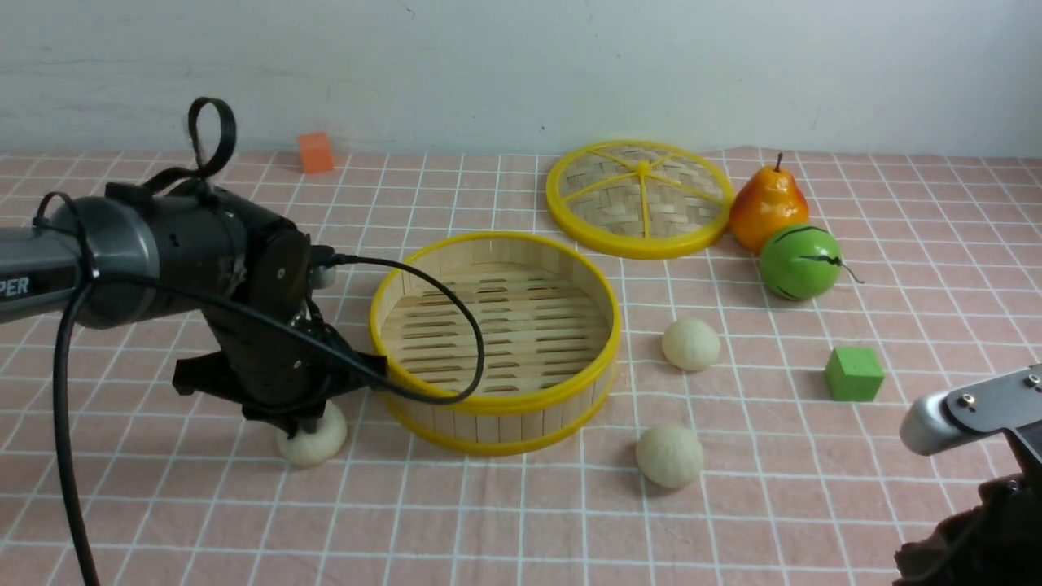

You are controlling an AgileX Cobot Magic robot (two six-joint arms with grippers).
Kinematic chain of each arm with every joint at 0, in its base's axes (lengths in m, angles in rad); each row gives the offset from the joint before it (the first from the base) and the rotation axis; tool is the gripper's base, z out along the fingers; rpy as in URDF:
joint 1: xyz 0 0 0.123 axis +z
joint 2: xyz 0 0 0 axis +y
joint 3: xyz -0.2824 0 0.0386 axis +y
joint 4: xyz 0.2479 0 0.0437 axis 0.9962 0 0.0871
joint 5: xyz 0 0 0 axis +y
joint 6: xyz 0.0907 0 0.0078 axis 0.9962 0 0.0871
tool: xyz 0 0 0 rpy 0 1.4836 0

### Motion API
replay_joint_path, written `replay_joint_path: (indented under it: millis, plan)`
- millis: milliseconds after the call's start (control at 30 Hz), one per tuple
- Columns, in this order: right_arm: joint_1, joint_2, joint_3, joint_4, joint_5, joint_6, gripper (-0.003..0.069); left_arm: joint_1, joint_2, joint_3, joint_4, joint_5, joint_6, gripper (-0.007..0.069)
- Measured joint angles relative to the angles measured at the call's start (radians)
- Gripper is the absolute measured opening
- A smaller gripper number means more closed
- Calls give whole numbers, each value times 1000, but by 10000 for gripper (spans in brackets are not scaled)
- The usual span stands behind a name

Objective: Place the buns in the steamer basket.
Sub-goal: Use the left arm to grab a steamed stuffed bun, then use the left arm to put the steamed stuffed bun into the steamer

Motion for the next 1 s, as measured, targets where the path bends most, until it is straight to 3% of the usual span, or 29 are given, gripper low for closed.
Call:
replay_joint_path:
  millis: [167, 400, 733, 867, 900, 1000]
  plan:
    - [0, 0, 0, 2, -8, -1, 4, 0, -66, -103, -35, 99, 84, -13]
    - [0, 0, 0, -10, -53, -4, 8, -1, -152, -312, -265, 80, 307, -13]
    - [0, 51, -26, -13, -30, -4, 25, -1, 71, -329, -346, 41, 358, 7]
    - [0, 115, -107, 0, 59, -12, 79, -1, 119, -329, -346, 16, 377, 101]
    - [5, 150, -151, 9, 88, -34, 120, -1, 125, -329, -347, 3, 392, 181]
    - [34, 223, -240, 22, 129, -70, 193, -1, 119, -330, -351, -1, 401, 322]
